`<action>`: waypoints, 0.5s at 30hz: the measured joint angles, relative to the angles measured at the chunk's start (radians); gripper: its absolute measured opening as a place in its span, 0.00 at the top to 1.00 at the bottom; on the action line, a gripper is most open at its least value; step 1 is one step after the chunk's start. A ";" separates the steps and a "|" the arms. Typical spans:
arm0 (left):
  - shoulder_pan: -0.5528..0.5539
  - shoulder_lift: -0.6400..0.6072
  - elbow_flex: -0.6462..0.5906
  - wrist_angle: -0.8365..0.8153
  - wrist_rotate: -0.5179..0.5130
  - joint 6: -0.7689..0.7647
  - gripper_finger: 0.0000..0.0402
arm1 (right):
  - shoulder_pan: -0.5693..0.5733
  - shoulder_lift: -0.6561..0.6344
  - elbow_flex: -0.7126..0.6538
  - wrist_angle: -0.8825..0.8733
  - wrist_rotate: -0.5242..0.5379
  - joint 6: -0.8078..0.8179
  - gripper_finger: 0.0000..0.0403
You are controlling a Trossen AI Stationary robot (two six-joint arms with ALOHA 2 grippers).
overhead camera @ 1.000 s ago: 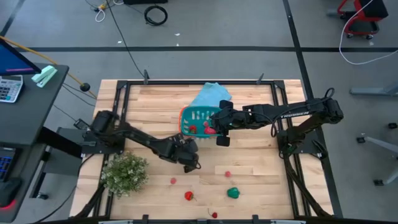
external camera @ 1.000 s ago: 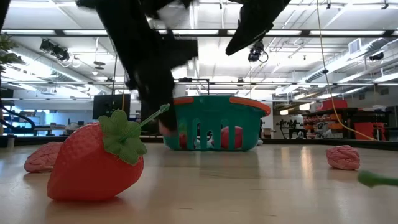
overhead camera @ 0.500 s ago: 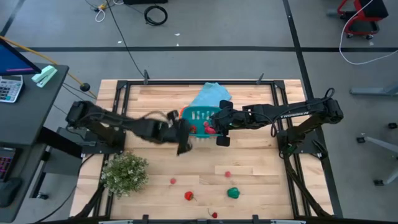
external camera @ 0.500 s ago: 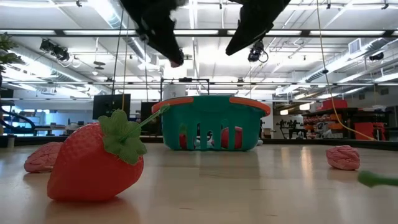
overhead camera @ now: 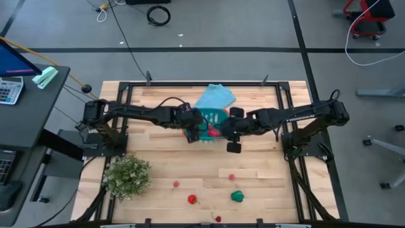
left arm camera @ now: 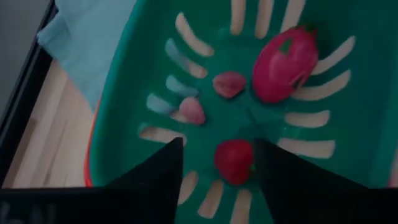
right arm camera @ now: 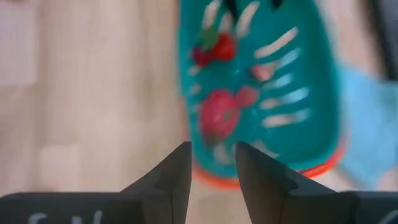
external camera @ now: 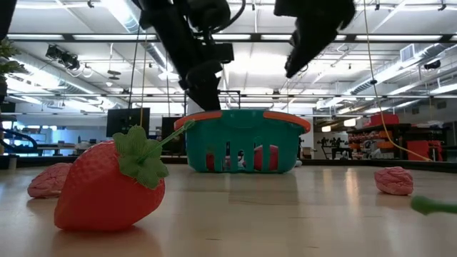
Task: Pick and placing Produce into tupperware
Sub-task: Put the pink peach into the bin
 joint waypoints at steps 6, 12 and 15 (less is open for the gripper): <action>-0.041 -0.016 0.022 0.002 0.001 0.018 0.46 | 0.130 0.000 -0.017 -0.032 -0.173 0.105 0.67; -0.079 -0.023 0.146 -0.039 0.001 0.054 0.50 | 0.295 0.000 -0.173 0.201 -0.172 0.259 0.66; -0.098 -0.024 0.219 -0.072 0.000 0.056 0.51 | 0.343 0.000 -0.277 0.363 -0.137 0.336 0.64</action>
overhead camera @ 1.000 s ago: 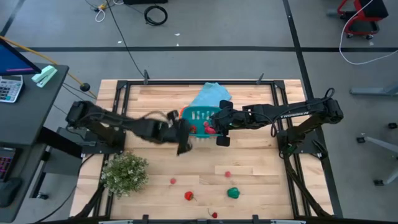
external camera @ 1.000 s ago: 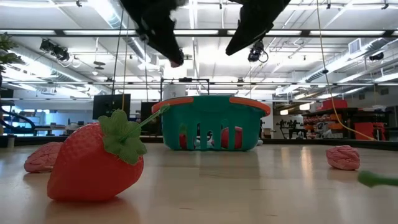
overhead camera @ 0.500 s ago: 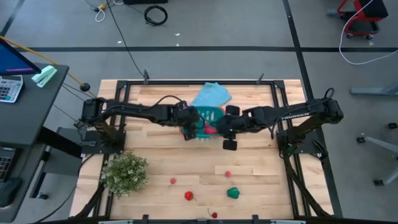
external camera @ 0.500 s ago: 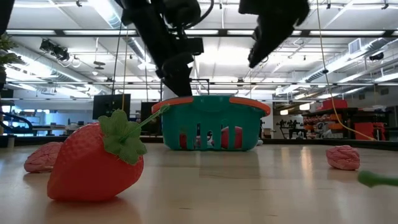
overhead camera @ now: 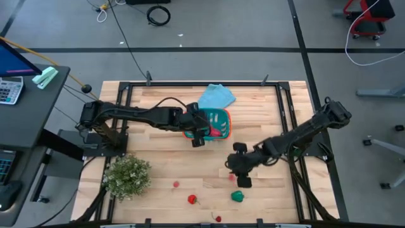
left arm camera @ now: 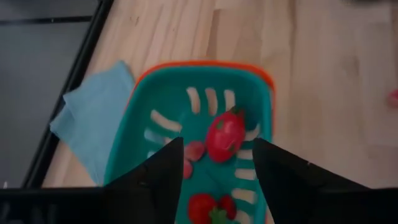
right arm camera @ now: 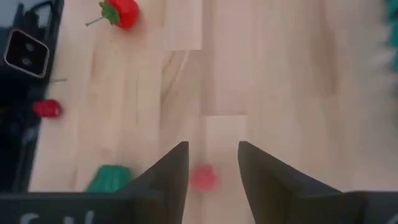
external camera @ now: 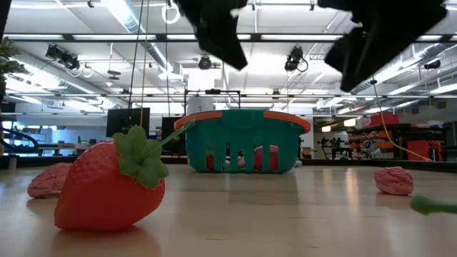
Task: Pick and placing Produce into tupperware
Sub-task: Put the pink peach into the bin
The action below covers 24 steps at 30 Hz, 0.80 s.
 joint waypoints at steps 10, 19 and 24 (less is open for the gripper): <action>-0.076 -0.001 0.125 -0.233 0.000 -0.019 0.50 | 0.078 0.000 -0.199 0.150 0.019 0.235 0.56; -0.116 -0.001 0.126 -0.271 0.001 -0.020 0.52 | 0.165 0.000 -0.245 0.291 0.166 0.182 0.57; -0.116 -0.001 0.126 -0.271 0.000 -0.064 0.51 | 0.185 0.064 -0.245 0.349 0.158 0.226 0.56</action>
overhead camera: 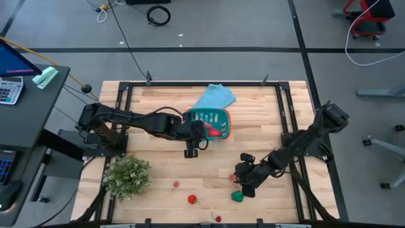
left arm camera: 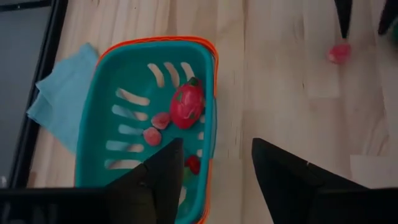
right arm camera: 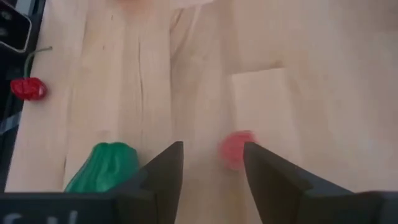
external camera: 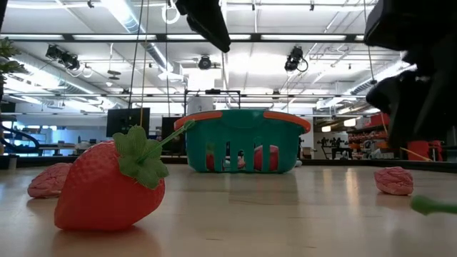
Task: Pick and placing Produce into tupperware
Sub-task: Put the pink peach into the bin
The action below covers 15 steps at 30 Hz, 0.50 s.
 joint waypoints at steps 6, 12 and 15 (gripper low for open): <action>-0.004 0.000 0.000 0.000 0.000 -0.054 0.53 | 0.003 0.148 0.010 0.069 0.007 -0.007 0.56; -0.005 0.001 0.000 -0.001 0.000 -0.075 0.54 | 0.004 0.182 0.043 0.065 0.042 -0.037 0.56; -0.005 0.001 0.000 -0.006 0.000 -0.109 0.53 | -0.002 0.171 0.046 0.069 0.126 -0.073 0.56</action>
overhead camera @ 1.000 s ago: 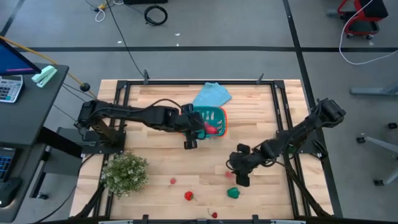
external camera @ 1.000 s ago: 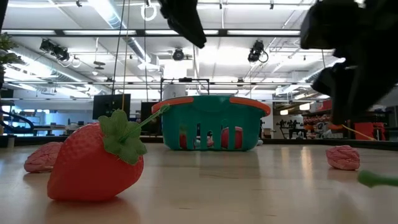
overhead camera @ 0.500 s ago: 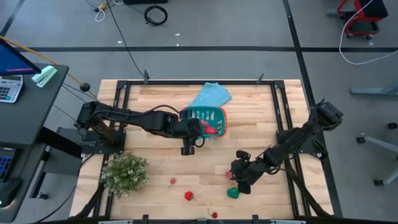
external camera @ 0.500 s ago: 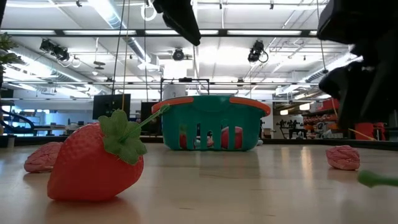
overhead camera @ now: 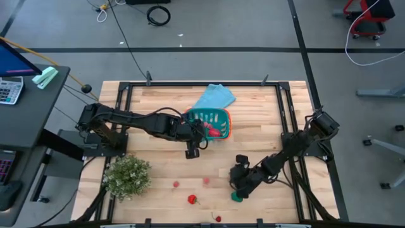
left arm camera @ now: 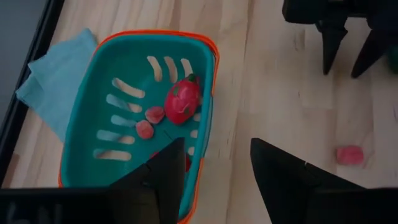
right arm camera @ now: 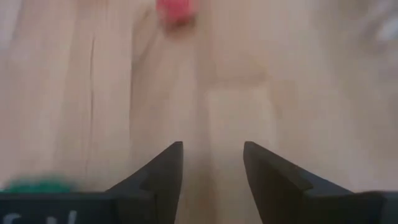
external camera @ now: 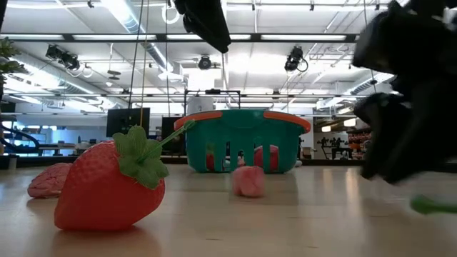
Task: Pick and placing Produce into tupperware
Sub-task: Put the pink peach into the bin
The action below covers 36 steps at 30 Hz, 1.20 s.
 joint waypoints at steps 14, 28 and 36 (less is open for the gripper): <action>-0.063 0.000 0.000 -0.082 0.001 -0.142 0.55 | -0.142 0.110 0.073 0.363 -0.071 -0.300 0.51; -0.148 0.000 0.000 -0.105 0.001 -0.155 0.57 | -0.148 0.319 0.407 0.039 -0.091 -0.363 0.51; -0.165 0.000 0.000 -0.116 0.000 -0.156 0.57 | -0.148 0.323 0.397 -0.034 -0.040 -0.258 0.52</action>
